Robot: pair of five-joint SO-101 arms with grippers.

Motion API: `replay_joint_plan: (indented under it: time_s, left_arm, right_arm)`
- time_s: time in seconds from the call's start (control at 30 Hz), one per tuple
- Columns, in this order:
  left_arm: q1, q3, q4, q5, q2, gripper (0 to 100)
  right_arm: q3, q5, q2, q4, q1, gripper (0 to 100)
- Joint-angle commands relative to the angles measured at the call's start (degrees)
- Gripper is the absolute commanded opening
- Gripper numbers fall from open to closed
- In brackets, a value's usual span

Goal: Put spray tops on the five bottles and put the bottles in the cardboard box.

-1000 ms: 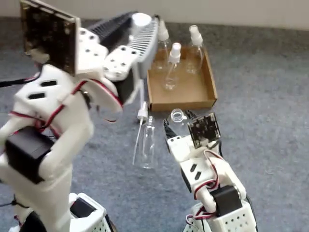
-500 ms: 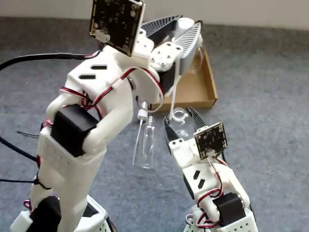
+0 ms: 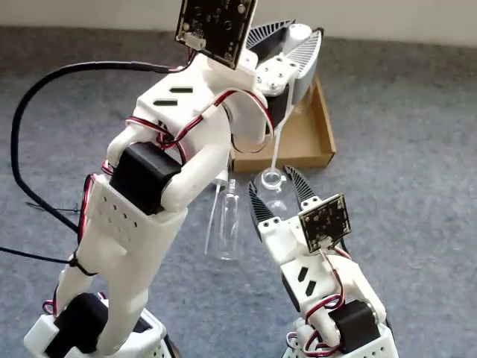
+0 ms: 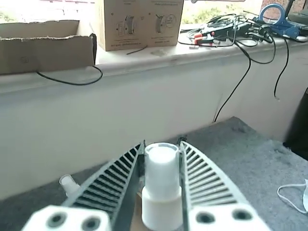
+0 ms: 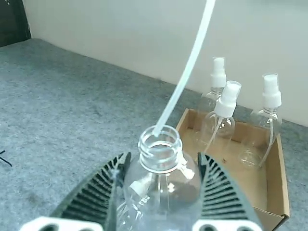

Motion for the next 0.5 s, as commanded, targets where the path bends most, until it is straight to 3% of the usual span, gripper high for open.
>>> replay_joint_plan:
  time_s: [0.0, 0.3, 0.47]
  left_arm:
    - [0.84, 3.82, -0.97, 0.18, -0.48, 3]
    - [0.75, 9.89, -0.62, 0.18, -1.01, 3]
    - [2.42, 13.14, 2.46, 0.18, -7.60, 3]
  right_arm:
    - [-0.57, -0.35, -0.31, 0.48, -0.40, 10.1]
    - [-0.66, -0.35, -0.31, 3.30, -0.40, 10.1]
    - [-0.66, -0.35, -0.22, 3.30, -0.40, 10.1]
